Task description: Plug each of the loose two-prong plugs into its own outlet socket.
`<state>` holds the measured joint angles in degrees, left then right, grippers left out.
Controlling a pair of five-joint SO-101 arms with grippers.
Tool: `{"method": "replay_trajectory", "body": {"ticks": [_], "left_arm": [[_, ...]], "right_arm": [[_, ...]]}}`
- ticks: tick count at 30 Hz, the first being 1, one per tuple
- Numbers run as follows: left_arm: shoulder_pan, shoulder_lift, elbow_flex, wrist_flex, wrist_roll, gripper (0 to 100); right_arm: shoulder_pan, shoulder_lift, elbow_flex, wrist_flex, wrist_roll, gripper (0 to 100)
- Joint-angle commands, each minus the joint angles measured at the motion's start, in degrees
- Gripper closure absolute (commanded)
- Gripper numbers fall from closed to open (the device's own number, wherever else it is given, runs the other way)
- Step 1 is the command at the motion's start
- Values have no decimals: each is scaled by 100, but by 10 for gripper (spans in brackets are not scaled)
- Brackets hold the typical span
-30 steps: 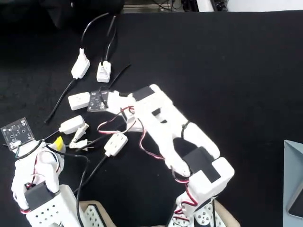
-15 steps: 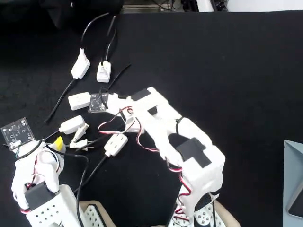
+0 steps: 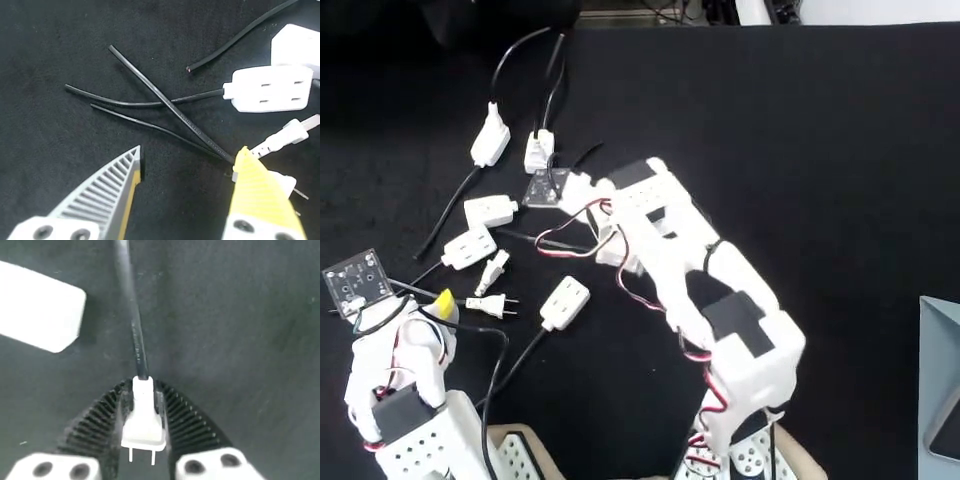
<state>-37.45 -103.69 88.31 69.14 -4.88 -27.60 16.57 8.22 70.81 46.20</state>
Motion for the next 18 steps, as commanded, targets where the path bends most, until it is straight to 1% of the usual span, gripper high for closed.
{"method": "replay_trajectory", "body": {"ticks": [1, 3, 4, 6, 8, 9, 11, 14, 18], "left_arm": [[4, -44, -22, -149, -44, 707], [4, -44, -22, -149, -44, 707], [4, -44, -22, -149, -53, 707], [4, -44, -22, -149, -53, 707], [4, -44, -22, -149, -53, 707], [4, -44, -22, -149, -53, 707], [4, -44, -13, -149, -53, 707], [4, -44, -13, -149, -53, 707], [4, -44, -13, -149, -53, 707]], "right_arm": [[97, -453, -330, 369, -976, 983], [105, -409, -330, 360, -1459, 966], [105, -374, -330, 387, -1723, 933], [114, -356, -330, 519, -2163, 833], [114, -391, -382, 844, -2321, 758], [114, -453, -418, 1037, -2321, 750], [114, -602, -497, 1345, -2321, 768], [290, -778, -514, 1415, -2321, 792], [510, -549, -505, 1415, -2312, 792]]}}
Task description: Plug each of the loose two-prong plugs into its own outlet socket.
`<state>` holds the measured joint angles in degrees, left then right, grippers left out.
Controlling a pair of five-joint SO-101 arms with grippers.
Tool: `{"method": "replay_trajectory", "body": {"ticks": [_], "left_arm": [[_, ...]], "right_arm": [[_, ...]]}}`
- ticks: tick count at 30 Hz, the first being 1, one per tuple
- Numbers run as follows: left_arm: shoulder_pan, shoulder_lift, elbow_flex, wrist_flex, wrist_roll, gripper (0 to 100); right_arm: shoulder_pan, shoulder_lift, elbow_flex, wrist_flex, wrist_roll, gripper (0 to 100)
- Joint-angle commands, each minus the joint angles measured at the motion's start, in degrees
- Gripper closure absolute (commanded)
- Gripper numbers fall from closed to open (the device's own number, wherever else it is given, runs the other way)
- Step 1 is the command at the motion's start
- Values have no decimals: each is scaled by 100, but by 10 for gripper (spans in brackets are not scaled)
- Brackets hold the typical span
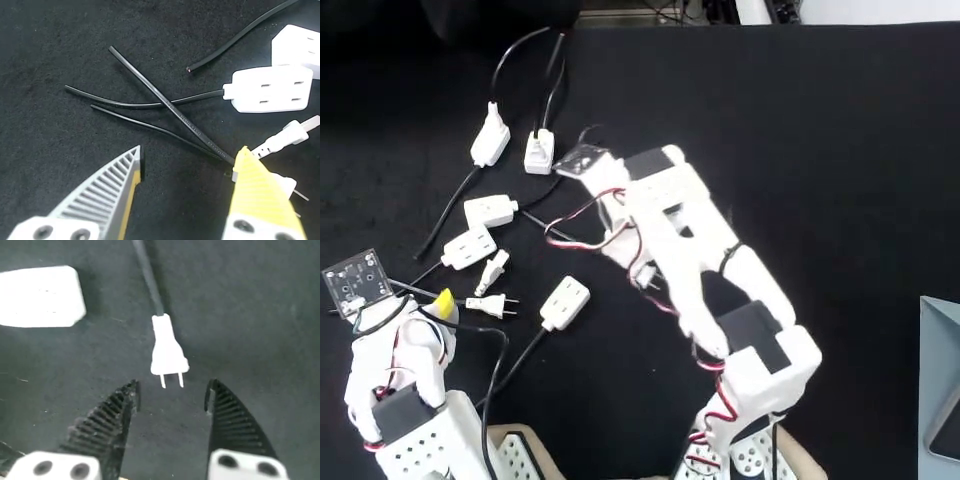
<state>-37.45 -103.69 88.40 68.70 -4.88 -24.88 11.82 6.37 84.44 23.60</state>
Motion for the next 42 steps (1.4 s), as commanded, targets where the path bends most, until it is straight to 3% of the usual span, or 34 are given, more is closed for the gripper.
{"method": "replay_trajectory", "body": {"ticks": [1, 9, 22, 29, 36, 42], "left_arm": [[4, -44, -22, -105, -53, 707], [13, -44, -22, -97, -273, 707], [4, -44, -22, -97, -281, 707], [4, -44, -22, -97, -281, 707], [4, -44, -13, -97, -281, 707], [4, -44, -13, -97, -281, 707]], "right_arm": [[255, 57, -321, 53, -26, 792], [343, 1103, -365, -545, 167, 793], [-88, 1235, -145, -589, 132, 799], [-97, 1235, -154, -598, 158, 933], [-62, 1112, -435, 114, 123, 841], [-26, 699, -760, 624, 132, 837]]}}
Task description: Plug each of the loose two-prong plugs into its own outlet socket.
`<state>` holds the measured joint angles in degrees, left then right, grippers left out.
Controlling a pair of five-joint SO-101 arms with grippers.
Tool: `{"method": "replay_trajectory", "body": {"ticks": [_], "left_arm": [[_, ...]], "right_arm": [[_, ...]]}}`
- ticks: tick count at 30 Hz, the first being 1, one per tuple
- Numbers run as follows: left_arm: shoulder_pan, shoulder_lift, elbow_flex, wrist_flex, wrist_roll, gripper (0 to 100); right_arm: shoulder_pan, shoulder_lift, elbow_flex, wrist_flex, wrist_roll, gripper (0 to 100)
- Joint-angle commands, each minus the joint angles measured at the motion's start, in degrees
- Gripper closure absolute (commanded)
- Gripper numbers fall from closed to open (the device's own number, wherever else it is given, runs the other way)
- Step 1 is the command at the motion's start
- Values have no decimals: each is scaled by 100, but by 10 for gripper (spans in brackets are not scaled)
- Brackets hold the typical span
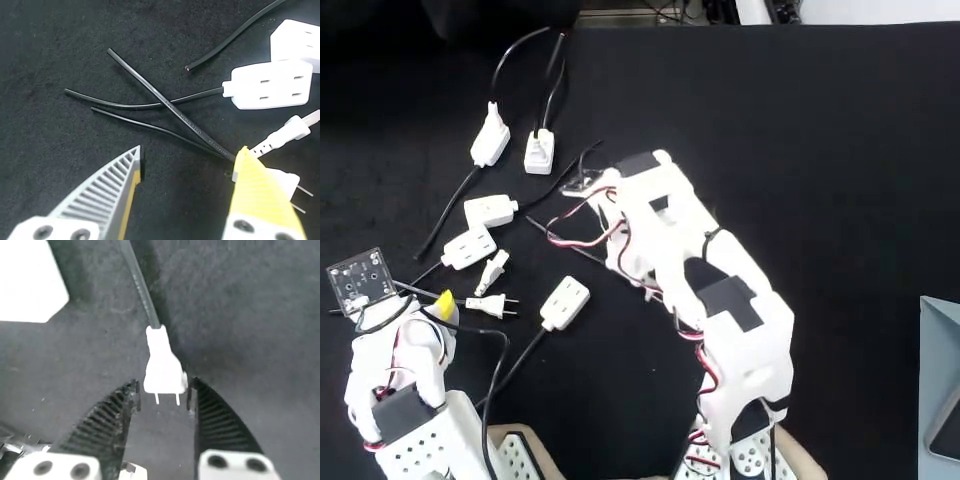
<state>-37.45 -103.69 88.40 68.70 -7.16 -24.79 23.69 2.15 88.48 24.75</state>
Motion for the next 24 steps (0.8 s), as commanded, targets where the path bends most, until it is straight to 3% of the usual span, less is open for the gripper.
{"method": "replay_trajectory", "body": {"ticks": [1, 17, 24], "left_arm": [[4, -44, -13, -97, -53, 707], [4, -44, -13, -97, -53, 707], [-4, -44, -13, -97, -53, 707]], "right_arm": [[-62, -549, -277, 220, 18, 837], [-431, -664, 690, -369, 26, 850], [-299, -242, 971, -1301, 53, 850]]}}
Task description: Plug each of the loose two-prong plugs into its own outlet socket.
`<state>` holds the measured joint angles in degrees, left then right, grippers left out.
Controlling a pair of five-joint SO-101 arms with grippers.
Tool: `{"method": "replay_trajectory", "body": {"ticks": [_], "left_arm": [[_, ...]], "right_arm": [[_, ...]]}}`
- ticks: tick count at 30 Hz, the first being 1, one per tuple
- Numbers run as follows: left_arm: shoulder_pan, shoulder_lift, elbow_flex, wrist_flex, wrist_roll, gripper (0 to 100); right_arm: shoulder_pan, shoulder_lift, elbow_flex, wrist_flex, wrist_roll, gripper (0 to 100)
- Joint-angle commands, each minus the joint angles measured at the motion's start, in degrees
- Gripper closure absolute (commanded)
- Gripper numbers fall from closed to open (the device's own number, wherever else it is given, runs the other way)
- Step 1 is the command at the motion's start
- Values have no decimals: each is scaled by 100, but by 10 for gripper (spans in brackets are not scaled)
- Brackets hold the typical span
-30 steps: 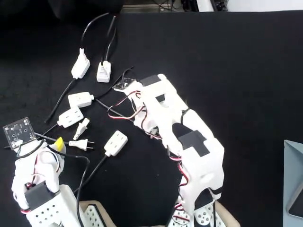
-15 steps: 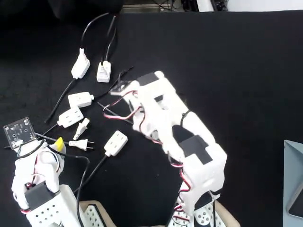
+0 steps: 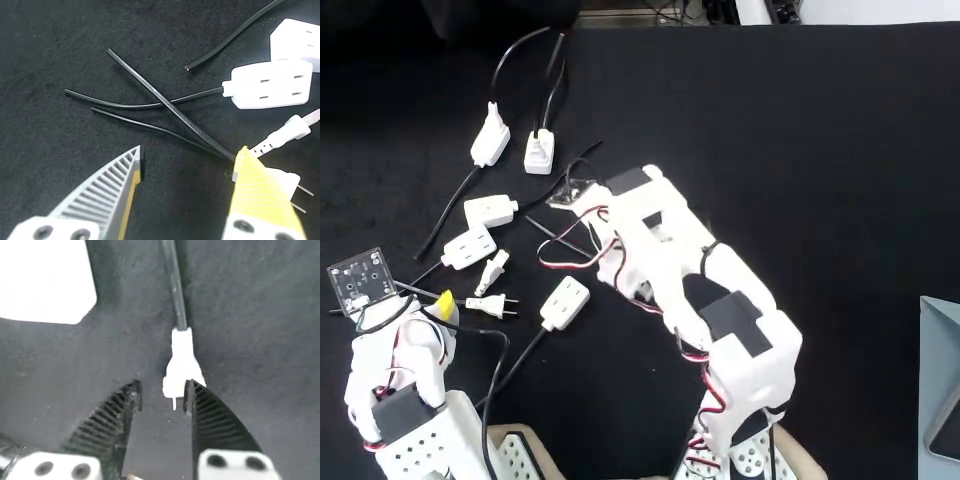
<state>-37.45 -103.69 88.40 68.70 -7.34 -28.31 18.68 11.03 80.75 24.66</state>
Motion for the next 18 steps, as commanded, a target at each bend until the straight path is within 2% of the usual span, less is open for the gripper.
{"method": "replay_trajectory", "body": {"ticks": [1, 7, 11, 18], "left_arm": [[-4, -44, -13, -97, -35, 707], [4, -44, -13, -97, -35, 707], [4, -44, -13, -97, -35, 707], [4, -44, -13, -97, -35, 707]], "right_arm": [[97, 312, 75, -580, 62, 850], [404, 347, -48, -554, 229, 853], [492, 382, -40, -580, 536, 923], [457, 242, -48, -545, 545, 988]]}}
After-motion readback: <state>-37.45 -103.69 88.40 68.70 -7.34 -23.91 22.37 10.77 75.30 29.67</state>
